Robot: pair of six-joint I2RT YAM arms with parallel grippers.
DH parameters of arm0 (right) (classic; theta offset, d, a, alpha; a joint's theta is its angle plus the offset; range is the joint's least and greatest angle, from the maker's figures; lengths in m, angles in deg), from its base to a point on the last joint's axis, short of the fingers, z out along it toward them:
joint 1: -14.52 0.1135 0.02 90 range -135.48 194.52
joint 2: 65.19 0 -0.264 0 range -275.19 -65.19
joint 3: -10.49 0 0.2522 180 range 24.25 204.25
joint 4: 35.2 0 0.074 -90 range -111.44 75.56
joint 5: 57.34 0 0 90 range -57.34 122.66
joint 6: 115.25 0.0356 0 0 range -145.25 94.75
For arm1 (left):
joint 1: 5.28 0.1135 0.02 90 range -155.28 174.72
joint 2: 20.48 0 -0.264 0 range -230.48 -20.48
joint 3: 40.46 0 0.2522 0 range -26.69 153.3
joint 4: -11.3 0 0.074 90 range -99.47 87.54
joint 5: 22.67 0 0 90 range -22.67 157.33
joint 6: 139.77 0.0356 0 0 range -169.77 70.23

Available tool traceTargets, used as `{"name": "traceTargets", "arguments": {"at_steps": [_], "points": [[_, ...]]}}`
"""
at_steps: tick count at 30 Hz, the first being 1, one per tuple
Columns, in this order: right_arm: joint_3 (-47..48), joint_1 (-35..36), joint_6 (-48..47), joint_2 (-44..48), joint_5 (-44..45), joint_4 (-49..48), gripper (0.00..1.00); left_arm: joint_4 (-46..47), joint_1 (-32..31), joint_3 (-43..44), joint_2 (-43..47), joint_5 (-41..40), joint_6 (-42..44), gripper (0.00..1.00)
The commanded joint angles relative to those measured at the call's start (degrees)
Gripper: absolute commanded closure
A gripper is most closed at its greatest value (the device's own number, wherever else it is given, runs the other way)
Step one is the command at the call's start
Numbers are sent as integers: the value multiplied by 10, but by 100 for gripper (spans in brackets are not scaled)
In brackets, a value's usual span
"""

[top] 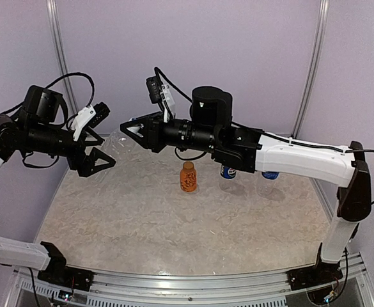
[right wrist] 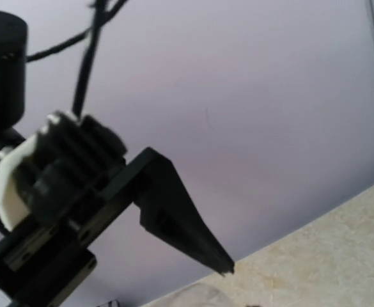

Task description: Unscrew the bottle caps

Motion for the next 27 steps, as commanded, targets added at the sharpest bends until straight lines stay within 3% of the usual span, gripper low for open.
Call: {"name": "traceTargets", "arguments": {"at_steps": [1, 6, 9, 12, 15, 18, 20, 23, 25, 27], "points": [[-21, 5, 13, 43, -14, -53, 100, 13, 17, -6, -12, 69, -23, 9], [-25, 5, 18, 47, -21, -70, 100, 16, 7, -30, 0, 113, -25, 5], [-26, 5, 19, 50, -26, -75, 100, 27, 7, -31, 3, 118, -28, 9], [-29, 5, 19, 52, -22, -77, 100, 37, 7, -30, 6, 115, -31, 20], [-32, 5, 15, 52, -13, -71, 100, 39, 6, -23, 7, 116, -31, 39], [-31, 5, 7, 52, 12, -53, 100, 40, 1, -25, 13, 100, -30, 48], [-31, 5, -1, 53, 27, -36, 61, 38, -6, -27, 15, 80, -26, 50], [-31, 5, -15, 64, 39, 7, 23, 37, -29, -33, 19, 20, 1, 52], [-35, 5, -26, 81, 46, 45, 9, 44, -49, -42, 21, -44, 33, 53], [-41, 5, -33, 106, 55, 84, 5, 71, -67, -60, 27, -119, 89, 55]]}}
